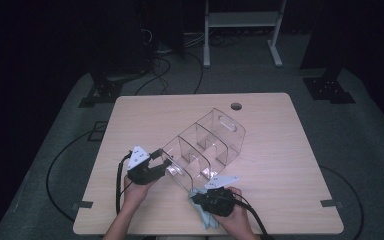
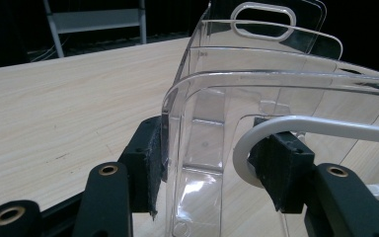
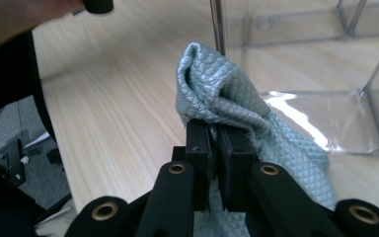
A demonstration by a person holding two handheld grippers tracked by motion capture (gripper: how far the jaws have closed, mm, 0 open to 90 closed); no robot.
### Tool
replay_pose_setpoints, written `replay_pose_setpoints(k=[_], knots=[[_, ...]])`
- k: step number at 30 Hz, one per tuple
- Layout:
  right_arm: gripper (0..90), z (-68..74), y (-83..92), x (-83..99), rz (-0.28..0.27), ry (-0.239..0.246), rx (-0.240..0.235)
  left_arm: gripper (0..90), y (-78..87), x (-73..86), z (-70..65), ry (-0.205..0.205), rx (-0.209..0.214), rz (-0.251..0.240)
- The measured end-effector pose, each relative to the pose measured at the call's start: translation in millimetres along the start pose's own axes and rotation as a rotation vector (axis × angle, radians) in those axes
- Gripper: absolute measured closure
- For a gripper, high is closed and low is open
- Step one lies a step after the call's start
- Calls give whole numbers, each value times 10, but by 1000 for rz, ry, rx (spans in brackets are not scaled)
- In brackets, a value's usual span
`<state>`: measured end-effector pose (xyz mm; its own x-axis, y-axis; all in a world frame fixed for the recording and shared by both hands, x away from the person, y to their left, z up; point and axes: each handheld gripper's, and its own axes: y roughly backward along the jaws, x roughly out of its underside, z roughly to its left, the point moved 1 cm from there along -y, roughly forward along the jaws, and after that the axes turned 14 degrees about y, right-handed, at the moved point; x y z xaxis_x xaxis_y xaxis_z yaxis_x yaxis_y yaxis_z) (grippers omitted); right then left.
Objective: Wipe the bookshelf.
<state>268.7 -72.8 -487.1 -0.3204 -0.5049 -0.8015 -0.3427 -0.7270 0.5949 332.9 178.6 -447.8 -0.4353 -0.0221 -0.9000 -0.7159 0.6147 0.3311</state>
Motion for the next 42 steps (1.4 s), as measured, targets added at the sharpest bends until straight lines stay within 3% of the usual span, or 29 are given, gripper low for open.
replay_pose_setpoints(k=[6,11,15,21,31,37,42], knots=[[839,-5,203,-124,-81,2,28,470,-3,-1,5,6,2,-1],[837,-54,33,8,-26,-37,0,469,-1,-1,2,3,-3,0],[837,-72,27,22,-15,-45,-10,468,-1,-3,3,0,0,0],[837,-169,243,-54,-94,-86,-30,424,62,-26,-27,-26,-7,0],[837,-399,582,4,-144,-115,46,328,229,3,-65,-27,9,9],[837,-493,800,57,-165,-131,95,291,356,56,-182,-34,19,22],[837,-575,898,98,-172,-143,126,276,417,91,-409,-60,49,23]])
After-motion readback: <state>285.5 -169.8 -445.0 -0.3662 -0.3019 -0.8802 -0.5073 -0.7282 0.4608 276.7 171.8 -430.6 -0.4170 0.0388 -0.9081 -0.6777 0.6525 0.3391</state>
